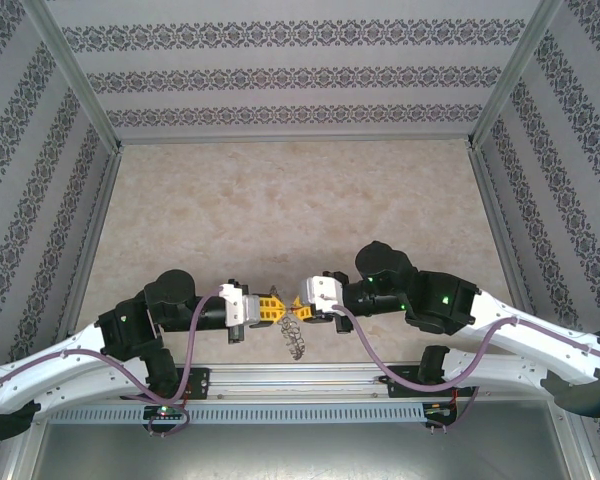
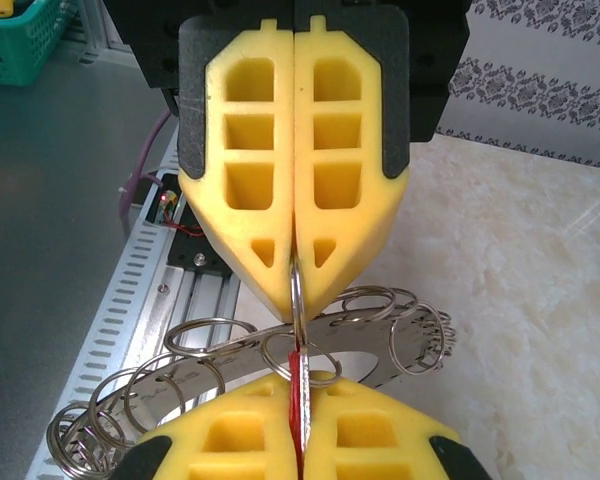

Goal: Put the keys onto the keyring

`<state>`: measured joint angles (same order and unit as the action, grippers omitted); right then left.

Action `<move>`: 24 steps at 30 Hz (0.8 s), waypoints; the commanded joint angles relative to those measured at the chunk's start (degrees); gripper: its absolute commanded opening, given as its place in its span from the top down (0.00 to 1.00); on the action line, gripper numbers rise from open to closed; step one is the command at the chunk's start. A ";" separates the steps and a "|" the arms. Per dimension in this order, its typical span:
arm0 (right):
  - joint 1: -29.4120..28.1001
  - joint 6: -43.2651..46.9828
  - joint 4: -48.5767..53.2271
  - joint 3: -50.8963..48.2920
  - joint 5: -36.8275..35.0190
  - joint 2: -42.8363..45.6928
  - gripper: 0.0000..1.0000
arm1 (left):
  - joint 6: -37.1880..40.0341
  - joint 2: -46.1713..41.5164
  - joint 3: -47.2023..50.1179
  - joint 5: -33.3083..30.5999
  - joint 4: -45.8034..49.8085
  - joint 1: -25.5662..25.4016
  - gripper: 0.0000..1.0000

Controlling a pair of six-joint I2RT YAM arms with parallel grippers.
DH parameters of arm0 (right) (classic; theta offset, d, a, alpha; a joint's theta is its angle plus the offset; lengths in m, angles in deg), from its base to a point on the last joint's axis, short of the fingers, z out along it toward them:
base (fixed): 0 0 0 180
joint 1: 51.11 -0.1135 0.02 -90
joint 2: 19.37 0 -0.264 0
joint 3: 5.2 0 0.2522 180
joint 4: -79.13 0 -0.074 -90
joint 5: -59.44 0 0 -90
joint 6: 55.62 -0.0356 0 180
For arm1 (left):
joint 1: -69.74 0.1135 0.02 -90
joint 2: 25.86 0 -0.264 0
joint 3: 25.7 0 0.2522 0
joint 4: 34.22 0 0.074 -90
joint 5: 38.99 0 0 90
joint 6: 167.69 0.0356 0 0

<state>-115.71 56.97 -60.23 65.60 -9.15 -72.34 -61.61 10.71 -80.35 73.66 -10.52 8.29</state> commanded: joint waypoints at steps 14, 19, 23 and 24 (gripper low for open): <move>1.24 1.32 3.51 5.88 -7.21 -3.39 1.00 | 1.15 1.95 -1.19 -2.61 1.71 -0.68 1.00; 1.67 1.02 3.63 6.19 -5.71 -3.78 1.00 | 0.75 0.54 0.44 -1.06 -0.75 -0.64 1.00; 1.68 1.53 2.96 5.90 -4.76 -3.90 1.00 | 0.12 -0.86 1.32 2.43 -2.76 -0.53 1.00; 1.72 1.57 2.76 5.90 -4.38 -3.82 1.00 | 0.03 -1.11 1.29 2.94 -2.75 -0.51 1.00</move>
<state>-114.81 58.37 -54.79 69.60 -13.59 -76.19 -61.42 11.00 -79.82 72.07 -9.98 8.29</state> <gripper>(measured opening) 0.055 0.060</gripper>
